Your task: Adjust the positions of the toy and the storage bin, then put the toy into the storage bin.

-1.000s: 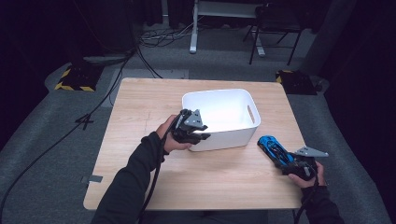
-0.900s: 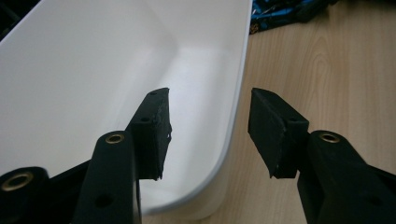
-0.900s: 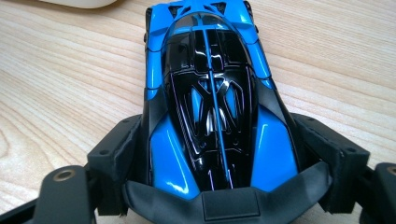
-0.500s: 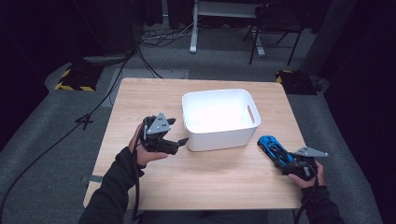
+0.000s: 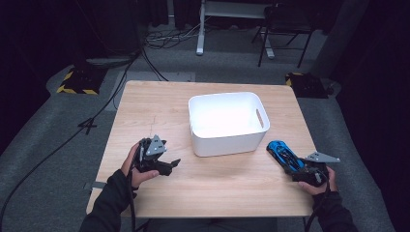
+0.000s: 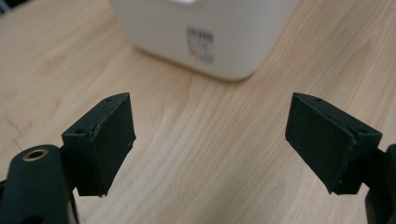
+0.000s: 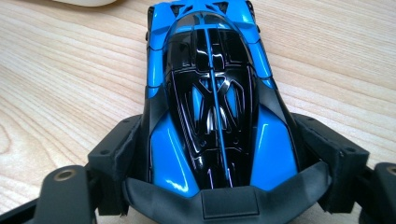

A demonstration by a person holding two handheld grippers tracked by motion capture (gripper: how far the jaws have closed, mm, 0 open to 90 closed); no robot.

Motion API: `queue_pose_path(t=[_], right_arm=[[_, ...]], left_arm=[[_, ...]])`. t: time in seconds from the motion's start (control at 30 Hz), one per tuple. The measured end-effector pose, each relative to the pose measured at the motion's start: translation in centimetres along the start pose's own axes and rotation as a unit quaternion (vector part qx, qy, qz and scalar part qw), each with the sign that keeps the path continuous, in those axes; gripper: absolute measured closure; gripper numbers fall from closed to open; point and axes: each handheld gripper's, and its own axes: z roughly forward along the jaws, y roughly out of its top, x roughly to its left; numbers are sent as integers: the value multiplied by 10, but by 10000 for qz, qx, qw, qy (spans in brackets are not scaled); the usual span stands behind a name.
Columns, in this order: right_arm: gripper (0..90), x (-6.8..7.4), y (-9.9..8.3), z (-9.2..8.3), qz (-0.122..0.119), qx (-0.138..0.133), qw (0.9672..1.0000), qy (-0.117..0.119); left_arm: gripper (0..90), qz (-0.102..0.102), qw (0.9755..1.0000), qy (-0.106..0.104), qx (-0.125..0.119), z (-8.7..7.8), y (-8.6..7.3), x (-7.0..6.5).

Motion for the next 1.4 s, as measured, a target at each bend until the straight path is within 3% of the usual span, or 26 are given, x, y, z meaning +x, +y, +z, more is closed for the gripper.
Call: queue_pose_path(t=[0.2, 0.33, 0.5, 0.53, 0.6, 1.03, 1.13, 1.23, 1.4], right_arm=[[235, -1, 0, 0, -21, -5, 10000, 31], [237, -1, 0, 0, -28, -10, 10000, 55], [238, -2, 1, 0, -39, -11, 10000, 57], [238, -2, 1, 0, -40, -9, 10000, 58], [238, -2, 1, 0, -8, -26, 10000, 84], [243, -5, 0, 0, -10, -50, 9998, 177], [244, -6, 1, 0, 98, -104, 9996, 262], [244, -4, 3, 2, -42, -98, 9998, 178], [245, -3, 2, 0, -48, -185, 9997, 152]], left_arm=[[180, -418, 9986, 93, 296, 10, -29, -2], [165, -279, 9979, 132, 567, 13, -41, -6], [165, -490, 9968, -5, 639, 11, -55, -8], [164, -434, 9968, 70, 672, 11, -57, -8], [159, -611, 9962, -29, 626, 10, -63, -8], [151, -651, 9960, 46, 608, 8, -66, -9], [150, -652, 9960, 47, 607, 8, -66, -9], [150, -651, 9960, 47, 609, 8, -66, -9], [150, -653, 9960, 46, 608, 8, -66, -9]])
